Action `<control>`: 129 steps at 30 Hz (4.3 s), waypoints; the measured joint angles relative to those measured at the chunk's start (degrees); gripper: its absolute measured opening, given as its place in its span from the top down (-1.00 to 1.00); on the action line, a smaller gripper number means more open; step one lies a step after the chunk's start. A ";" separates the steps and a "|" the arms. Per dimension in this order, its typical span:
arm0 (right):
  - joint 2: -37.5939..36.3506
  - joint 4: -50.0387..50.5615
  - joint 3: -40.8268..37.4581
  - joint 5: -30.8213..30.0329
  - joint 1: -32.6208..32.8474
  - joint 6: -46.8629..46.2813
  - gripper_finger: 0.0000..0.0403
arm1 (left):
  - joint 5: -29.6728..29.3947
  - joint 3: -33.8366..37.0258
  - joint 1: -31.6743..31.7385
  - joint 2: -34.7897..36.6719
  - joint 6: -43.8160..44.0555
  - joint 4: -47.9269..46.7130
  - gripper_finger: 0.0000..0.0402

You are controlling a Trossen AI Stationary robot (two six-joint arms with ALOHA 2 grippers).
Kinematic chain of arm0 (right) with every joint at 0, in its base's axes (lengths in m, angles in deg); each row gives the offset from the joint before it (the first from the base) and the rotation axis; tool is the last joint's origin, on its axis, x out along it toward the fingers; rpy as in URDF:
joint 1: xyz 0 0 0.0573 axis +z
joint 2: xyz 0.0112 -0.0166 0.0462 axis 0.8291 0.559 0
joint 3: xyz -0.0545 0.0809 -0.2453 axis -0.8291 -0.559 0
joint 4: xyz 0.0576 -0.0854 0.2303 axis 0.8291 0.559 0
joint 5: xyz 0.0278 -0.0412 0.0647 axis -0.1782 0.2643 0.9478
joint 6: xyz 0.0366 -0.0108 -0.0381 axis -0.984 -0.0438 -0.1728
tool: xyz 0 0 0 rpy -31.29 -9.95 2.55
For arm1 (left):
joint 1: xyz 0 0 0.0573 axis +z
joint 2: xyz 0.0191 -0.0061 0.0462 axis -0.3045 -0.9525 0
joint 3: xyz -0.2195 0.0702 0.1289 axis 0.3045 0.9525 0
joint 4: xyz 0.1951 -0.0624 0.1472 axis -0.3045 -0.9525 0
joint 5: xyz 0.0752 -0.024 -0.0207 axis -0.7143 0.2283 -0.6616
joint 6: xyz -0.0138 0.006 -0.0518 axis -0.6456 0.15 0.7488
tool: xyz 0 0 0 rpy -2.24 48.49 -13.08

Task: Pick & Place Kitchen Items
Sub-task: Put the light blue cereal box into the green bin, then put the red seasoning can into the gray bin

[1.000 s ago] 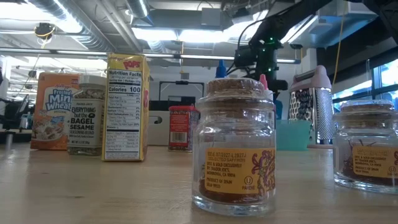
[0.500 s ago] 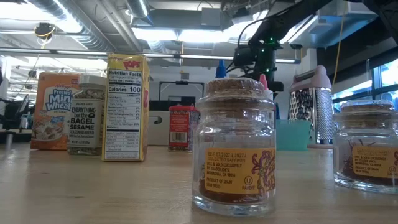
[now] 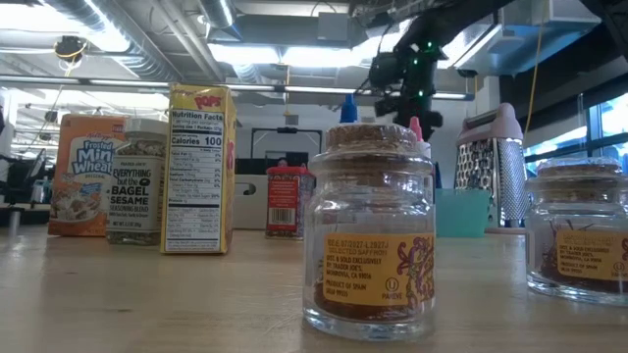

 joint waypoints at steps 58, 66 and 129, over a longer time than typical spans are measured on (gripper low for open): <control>-19.61 13.00 9.30 -2.21 64.27 -79.13 0.05 | 9.48 -0.02 15.95 -15.15 -56.66 -8.62 -0.54; -19.58 -3.71 5.47 -5.00 74.36 -81.88 0.05 | 8.05 -0.97 16.29 -24.35 -78.07 -14.64 -0.53; -19.58 -5.80 5.33 -5.82 76.98 -74.32 0.06 | -2.20 -15.69 14.94 -49.59 -103.99 -20.80 -0.53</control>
